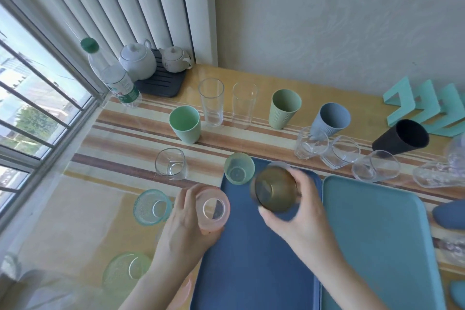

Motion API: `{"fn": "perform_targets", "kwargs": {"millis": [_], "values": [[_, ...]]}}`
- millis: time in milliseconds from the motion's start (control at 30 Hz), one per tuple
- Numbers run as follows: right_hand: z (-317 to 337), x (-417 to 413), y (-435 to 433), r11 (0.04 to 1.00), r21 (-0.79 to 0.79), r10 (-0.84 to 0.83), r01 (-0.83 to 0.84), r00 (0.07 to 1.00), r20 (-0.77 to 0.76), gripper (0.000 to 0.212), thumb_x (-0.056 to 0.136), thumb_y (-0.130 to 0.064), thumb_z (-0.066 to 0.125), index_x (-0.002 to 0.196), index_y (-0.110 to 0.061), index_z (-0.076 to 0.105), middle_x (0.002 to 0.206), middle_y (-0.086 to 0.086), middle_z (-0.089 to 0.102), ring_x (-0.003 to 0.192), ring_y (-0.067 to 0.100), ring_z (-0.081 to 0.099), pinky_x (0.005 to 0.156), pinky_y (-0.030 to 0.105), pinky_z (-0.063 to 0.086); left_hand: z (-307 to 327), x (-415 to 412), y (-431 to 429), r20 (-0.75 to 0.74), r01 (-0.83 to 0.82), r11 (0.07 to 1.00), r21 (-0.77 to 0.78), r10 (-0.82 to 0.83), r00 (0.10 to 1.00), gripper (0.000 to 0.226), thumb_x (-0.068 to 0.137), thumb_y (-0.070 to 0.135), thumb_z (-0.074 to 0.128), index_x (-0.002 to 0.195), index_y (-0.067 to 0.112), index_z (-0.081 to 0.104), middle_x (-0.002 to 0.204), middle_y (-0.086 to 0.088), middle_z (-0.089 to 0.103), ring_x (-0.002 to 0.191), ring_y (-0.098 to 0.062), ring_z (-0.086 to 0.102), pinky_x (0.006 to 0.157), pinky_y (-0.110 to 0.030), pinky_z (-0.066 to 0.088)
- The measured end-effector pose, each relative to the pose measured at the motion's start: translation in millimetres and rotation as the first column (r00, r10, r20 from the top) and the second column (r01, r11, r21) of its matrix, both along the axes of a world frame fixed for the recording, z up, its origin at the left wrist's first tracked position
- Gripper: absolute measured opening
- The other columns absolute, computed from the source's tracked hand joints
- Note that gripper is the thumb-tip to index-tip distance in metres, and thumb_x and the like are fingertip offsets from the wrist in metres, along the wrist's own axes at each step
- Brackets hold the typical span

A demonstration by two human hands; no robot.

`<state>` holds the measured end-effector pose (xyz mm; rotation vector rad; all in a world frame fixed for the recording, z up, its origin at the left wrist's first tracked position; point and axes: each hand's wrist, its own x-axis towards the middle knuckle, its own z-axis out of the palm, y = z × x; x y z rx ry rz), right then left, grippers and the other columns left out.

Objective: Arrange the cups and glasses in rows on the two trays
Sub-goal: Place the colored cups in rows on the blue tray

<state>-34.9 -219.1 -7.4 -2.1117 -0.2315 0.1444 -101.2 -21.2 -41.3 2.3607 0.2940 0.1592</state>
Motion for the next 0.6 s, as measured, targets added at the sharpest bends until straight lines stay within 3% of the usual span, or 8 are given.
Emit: {"fn": "perform_targets", "kwargs": {"millis": [67, 167, 267, 333, 433, 600], "values": [[-22, -26, -21, 0.998, -0.021, -0.057, 0.056, 0.994, -0.089, 0.068, 0.062, -0.032, 0.08, 0.118, -0.034, 0.043, 0.114, -0.021, 0.051, 0.108, 0.007, 0.054, 0.089, 0.03, 0.049, -12, 1, -12, -0.015, 0.024, 0.999, -0.038, -0.025, 1.0, 0.072, 0.06, 0.017, 0.08, 0.117, 0.033, 0.04, 0.109, 0.014, 0.044, 0.098, -0.006, 0.05, 0.076, -0.007, 0.035], [-55, -47, -34, 0.991, -0.046, -0.133, 0.126, 0.974, -0.182, 0.068, 0.059, -0.03, 0.081, 0.116, -0.035, 0.044, 0.113, -0.025, 0.048, 0.105, 0.008, 0.054, 0.082, 0.038, 0.054, -33, 8, -25, -0.082, 0.002, 0.995, -0.097, -0.01, 0.997, 0.075, 0.058, 0.013, 0.08, 0.123, 0.014, 0.044, 0.111, 0.005, 0.046, 0.103, -0.017, 0.052, 0.08, -0.013, 0.036], [-78, -45, -33, 0.98, -0.085, -0.195, 0.182, 0.964, -0.183, 0.07, 0.055, -0.044, 0.074, 0.117, -0.032, 0.043, 0.112, -0.028, 0.044, 0.106, 0.01, 0.054, 0.082, 0.04, 0.054, -51, 20, -31, -0.085, -0.002, 0.996, -0.086, -0.006, 0.996, 0.076, 0.054, 0.009, 0.08, 0.121, 0.007, 0.045, 0.107, 0.003, 0.044, 0.101, -0.022, 0.053, 0.079, -0.014, 0.037], [-88, -40, -29, 0.975, -0.105, -0.21, 0.194, 0.962, -0.173, 0.071, 0.057, -0.04, 0.075, 0.118, -0.03, 0.042, 0.112, -0.024, 0.044, 0.106, 0.013, 0.053, 0.082, 0.041, 0.053, -60, 26, -32, -0.107, -0.006, 0.998, -0.064, -0.001, 0.994, 0.074, 0.053, 0.008, 0.079, 0.119, 0.005, 0.047, 0.105, 0.001, 0.044, 0.1, -0.026, 0.054, 0.081, -0.017, 0.037], [-98, -34, -24, 0.976, -0.132, -0.192, 0.172, 0.969, -0.154, 0.072, 0.061, -0.028, 0.081, 0.121, -0.025, 0.041, 0.111, -0.01, 0.046, 0.106, 0.015, 0.052, 0.083, 0.038, 0.051, -70, 29, -32, -0.144, -0.023, 0.999, -0.046, 0.016, 0.989, 0.071, 0.054, 0.006, 0.077, 0.119, 0.005, 0.048, 0.107, -0.004, 0.047, 0.102, -0.029, 0.054, 0.081, -0.021, 0.039], [-105, -35, -18, 0.978, -0.163, -0.155, 0.131, 0.977, -0.144, 0.072, 0.064, -0.026, 0.08, 0.123, -0.022, 0.04, 0.112, -0.008, 0.044, 0.108, 0.013, 0.049, 0.082, 0.023, 0.045, -75, 29, -31, -0.147, -0.028, 0.996, -0.079, 0.016, 0.989, 0.072, 0.056, 0.008, 0.079, 0.12, 0.008, 0.047, 0.107, 0.006, 0.041, 0.107, -0.024, 0.053, 0.083, -0.02, 0.038]]}}
